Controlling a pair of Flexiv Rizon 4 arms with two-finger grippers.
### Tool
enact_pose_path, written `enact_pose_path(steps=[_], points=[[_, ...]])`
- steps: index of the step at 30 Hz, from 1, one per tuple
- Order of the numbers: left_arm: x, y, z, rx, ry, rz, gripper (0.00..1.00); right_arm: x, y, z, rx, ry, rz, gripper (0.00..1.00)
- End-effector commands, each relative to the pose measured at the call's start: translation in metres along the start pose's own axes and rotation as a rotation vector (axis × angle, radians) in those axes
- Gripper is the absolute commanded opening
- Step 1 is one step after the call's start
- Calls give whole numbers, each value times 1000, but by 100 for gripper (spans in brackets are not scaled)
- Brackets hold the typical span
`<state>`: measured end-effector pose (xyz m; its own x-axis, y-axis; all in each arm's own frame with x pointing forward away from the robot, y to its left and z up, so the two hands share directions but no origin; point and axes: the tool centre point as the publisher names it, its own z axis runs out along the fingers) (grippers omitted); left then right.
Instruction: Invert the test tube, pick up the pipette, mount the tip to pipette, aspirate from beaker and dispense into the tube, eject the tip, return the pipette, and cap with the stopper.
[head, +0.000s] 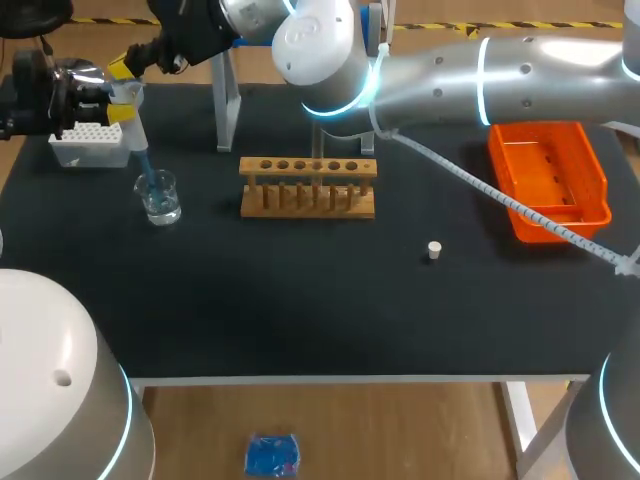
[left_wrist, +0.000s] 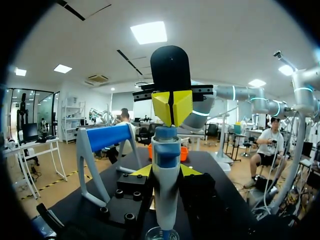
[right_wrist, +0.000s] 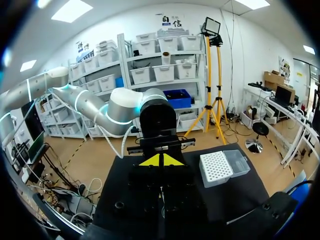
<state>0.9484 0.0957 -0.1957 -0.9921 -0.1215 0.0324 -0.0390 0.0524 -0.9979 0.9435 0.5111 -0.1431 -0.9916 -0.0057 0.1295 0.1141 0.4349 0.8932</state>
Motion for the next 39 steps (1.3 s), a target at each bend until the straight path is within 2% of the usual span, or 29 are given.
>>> enact_pose_path(steps=[1, 19, 20, 21, 25, 29, 34, 39], points=[[-1, -5, -1, 2, 3, 2, 0, -3, -4, 3, 8, 1, 1, 0], [-1, -5, -1, 2, 3, 2, 0, 5, 33, -21, -31, -22, -63, 0], [-1, -5, -1, 2, 3, 2, 0, 6, 33, -23, -31, -24, -66, 33], [-1, -5, -1, 2, 3, 2, 0, 7, 34, -25, -29, -33, -73, 100], [-1, -5, -1, 2, 3, 2, 0, 8, 37, -38, -38, -47, -81, 100], [-1, -5, -1, 2, 3, 2, 0, 13, 40, -65, -36, -67, -117, 100], [-1, -5, -1, 2, 3, 2, 0, 15, 38, -115, -31, -103, -187, 100], [-1, -5, -1, 2, 3, 2, 0, 17, 24, -170, -29, -149, -239, 100]])
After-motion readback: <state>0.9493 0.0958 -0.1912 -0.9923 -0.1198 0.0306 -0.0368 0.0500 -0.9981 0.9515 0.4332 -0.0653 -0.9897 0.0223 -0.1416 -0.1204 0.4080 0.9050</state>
